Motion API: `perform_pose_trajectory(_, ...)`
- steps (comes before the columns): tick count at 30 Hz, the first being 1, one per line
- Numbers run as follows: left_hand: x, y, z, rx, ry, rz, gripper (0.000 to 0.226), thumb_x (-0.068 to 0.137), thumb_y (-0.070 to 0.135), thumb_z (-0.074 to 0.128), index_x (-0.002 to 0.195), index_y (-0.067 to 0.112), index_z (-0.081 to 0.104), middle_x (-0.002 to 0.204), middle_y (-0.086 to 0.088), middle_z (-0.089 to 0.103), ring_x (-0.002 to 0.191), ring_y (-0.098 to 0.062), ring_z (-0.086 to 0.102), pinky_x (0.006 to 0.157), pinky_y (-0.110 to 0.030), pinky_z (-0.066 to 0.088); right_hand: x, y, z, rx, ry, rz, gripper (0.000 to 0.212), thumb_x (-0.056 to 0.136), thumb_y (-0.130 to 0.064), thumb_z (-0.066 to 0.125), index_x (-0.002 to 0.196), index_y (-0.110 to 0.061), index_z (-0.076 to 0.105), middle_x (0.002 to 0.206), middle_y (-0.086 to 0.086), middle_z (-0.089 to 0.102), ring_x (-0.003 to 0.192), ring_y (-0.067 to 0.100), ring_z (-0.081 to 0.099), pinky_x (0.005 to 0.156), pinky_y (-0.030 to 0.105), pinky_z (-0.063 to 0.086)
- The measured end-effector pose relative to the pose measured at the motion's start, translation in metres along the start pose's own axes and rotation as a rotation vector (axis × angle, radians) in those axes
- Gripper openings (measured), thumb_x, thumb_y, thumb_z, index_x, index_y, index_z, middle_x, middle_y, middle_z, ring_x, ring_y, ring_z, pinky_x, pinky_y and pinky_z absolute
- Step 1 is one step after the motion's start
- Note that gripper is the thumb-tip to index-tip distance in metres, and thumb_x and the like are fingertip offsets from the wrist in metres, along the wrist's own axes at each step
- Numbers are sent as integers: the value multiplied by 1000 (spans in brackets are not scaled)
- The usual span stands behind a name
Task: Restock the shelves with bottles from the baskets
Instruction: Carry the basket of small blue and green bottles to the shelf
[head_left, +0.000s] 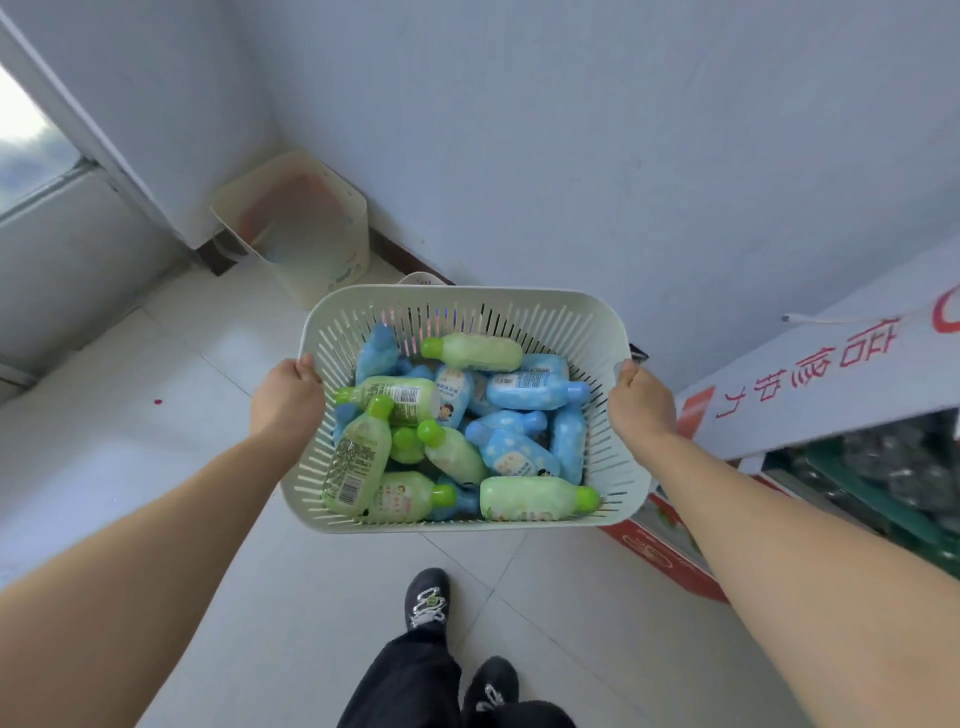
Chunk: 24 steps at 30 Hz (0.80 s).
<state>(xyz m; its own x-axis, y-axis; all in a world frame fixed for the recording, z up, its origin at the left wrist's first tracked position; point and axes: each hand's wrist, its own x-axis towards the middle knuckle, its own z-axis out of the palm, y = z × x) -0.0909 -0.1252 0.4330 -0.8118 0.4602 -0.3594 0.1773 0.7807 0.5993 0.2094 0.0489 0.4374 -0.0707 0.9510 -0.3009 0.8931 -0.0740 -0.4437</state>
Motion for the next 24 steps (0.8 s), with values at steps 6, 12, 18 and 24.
perform_pose_trajectory(6, -49, -3, -18, -3, -11, 37, 46, 102, 36, 27, 89, 5, 58, 78, -11, 54, 73, -30, 52, 70, -38, 44, -54, 22, -32, 1, 18, 18, 49, 104, -28, 15, 112, 2, 53, 117, 23, 56, 110, 35, 52, 85, 32, 35)
perform_pose_trajectory(12, -92, -3, -28, 26, -62, 82, 50, 102, 38, 27, 91, 1, 59, 74, -12, 53, 66, -27, 49, 66, -36, 41, -110, 51, -58, 24, 36, 112, 45, 103, -26, 18, 115, 1, 53, 122, 24, 55, 111, 36, 52, 81, 32, 37)
perform_pose_trajectory(18, -123, 3, -16, 76, -161, 150, 50, 101, 41, 27, 90, 3, 59, 78, -14, 56, 67, -28, 51, 66, -37, 44, -160, 96, -70, 11, 93, 218, 42, 102, -24, 20, 110, -1, 55, 115, 21, 58, 91, 29, 50, 74, 32, 35)
perform_pose_trajectory(24, -168, 28, 13, 107, -259, 257, 44, 101, 32, 30, 88, 2, 59, 82, -17, 56, 67, -27, 49, 67, -41, 47, -213, 160, -87, 30, 146, 327, 38, 102, -20, 19, 100, -3, 52, 104, 22, 56, 86, 27, 47, 72, 31, 34)
